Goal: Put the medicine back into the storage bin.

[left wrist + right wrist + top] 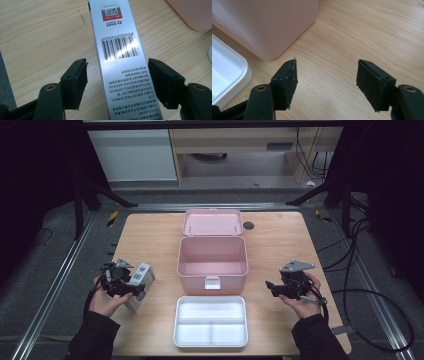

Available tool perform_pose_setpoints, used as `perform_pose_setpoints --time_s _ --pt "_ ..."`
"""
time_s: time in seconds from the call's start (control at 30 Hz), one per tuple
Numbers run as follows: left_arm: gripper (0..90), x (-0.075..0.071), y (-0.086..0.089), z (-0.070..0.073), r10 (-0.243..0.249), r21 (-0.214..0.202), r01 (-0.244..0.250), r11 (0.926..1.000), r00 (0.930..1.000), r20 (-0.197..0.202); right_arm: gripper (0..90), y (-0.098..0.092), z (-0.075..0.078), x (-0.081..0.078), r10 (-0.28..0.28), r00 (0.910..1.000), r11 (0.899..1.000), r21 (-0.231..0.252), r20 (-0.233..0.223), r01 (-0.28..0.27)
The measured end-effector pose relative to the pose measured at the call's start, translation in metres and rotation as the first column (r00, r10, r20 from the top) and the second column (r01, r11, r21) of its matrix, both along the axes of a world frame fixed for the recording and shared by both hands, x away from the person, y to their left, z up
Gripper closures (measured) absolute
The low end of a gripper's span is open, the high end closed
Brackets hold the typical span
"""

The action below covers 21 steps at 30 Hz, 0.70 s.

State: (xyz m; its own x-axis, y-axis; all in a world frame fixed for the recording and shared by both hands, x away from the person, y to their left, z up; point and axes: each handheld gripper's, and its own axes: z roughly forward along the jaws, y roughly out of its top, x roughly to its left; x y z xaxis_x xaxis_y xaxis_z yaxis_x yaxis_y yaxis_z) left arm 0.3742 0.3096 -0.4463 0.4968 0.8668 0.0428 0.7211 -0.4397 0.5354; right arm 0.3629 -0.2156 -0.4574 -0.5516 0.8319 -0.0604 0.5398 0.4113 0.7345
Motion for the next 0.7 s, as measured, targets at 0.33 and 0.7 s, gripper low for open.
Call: perform_pose_setpoints --time_s 0.33,0.7 --pt "39.4 0.009 -0.002 -0.001 0.013 0.003 -0.013 0.9999 0.9988 -0.047 32.9 0.001 -0.001 0.001 0.007 0.9999 1.000 -0.005 -0.010 -0.007" --pt "45.6 0.026 -0.006 -0.005 0.024 0.008 -0.023 0.9997 0.9933 -0.113 32.4 0.004 -0.003 0.002 0.015 0.9997 1.000 -0.010 -0.022 -0.015"
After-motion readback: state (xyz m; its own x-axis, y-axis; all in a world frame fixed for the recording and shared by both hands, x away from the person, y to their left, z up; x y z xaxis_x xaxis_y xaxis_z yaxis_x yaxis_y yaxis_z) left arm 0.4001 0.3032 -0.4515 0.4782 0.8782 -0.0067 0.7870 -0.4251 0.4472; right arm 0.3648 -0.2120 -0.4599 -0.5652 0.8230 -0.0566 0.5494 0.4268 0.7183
